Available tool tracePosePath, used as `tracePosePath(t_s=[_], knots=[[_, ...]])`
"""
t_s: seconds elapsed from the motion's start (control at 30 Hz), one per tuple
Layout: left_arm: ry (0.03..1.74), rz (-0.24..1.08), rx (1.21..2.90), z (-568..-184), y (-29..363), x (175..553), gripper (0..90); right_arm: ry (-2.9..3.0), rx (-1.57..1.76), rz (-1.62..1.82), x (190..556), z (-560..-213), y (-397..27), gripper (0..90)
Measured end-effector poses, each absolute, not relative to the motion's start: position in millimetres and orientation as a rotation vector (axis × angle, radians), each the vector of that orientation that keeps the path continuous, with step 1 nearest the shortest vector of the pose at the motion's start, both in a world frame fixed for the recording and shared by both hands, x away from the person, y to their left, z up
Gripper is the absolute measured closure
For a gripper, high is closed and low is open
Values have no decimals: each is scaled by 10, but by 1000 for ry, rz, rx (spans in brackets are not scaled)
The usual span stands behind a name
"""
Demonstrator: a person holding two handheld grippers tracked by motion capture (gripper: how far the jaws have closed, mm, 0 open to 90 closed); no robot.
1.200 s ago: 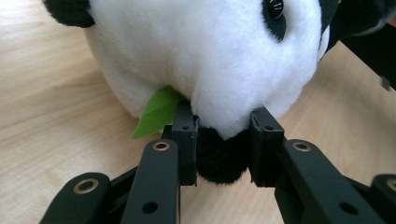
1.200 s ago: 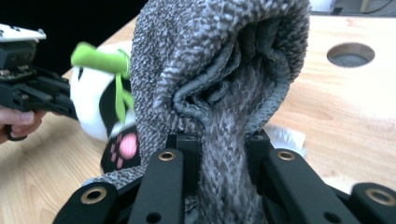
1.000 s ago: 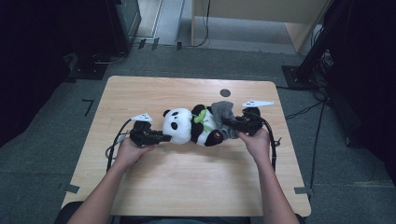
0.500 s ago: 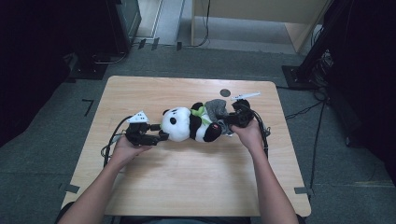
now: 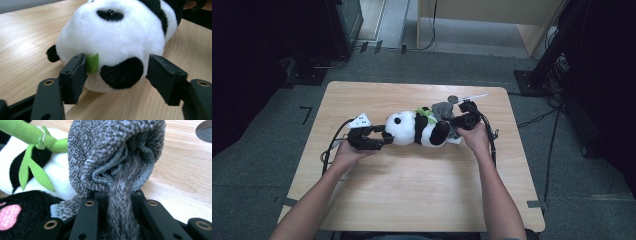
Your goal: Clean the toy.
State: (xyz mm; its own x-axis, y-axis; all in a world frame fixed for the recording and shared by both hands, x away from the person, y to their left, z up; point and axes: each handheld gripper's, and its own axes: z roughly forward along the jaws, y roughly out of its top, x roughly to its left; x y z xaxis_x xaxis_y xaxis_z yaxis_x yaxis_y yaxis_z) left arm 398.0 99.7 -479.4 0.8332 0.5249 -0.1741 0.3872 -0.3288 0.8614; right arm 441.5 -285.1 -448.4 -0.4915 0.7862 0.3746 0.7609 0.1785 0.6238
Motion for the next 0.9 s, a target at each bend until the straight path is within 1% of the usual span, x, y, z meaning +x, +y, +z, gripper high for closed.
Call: tracePosePath(t_s=[0.1, 0.3, 0.37, 0.43, 0.5, 0.53, 0.6, 0.63, 0.8, 0.87, 0.9], knots=[[683, 169, 1967, -4855, 962, 4023, 276, 2396, 1556, 1202, 4468, -4482, -2838, 762], [641, 263, 1981, -4906, 810, 4031, 241, 2377, 1605, 1236, 4509, -4552, -2860, 767], [645, 272, 1981, -4920, 782, 4042, 251, 2381, 1602, 1236, 4512, -4556, -2856, 768], [667, 274, 1975, -4921, 769, 4050, 312, 2377, 1609, 1242, 4513, -4564, -2851, 769], [693, 286, 1971, -4909, 750, 4044, 391, 2368, 1620, 1256, 4510, -4575, -2855, 770], [709, 288, 1972, -4899, 747, 4040, 446, 2368, 1621, 1257, 4509, -4574, -2860, 769], [750, 260, 1957, -4876, 762, 4043, 547, 2367, 1604, 1249, 4499, -4550, -2864, 768], [773, 231, 1946, -4860, 773, 4042, 584, 2355, 1591, 1247, 4491, -4524, -2871, 768], [838, 110, 1904, -4702, 815, 4008, 680, 2237, 1565, 1282, 4402, -4299, -3016, 768], [868, 53, 1895, -4615, 828, 3989, 698, 2191, 1551, 1309, 4310, -4129, -3129, 768], [889, 49, 1901, -4570, 823, 3966, 698, 2176, 1541, 1317, 4269, -4051, -3171, 768]])
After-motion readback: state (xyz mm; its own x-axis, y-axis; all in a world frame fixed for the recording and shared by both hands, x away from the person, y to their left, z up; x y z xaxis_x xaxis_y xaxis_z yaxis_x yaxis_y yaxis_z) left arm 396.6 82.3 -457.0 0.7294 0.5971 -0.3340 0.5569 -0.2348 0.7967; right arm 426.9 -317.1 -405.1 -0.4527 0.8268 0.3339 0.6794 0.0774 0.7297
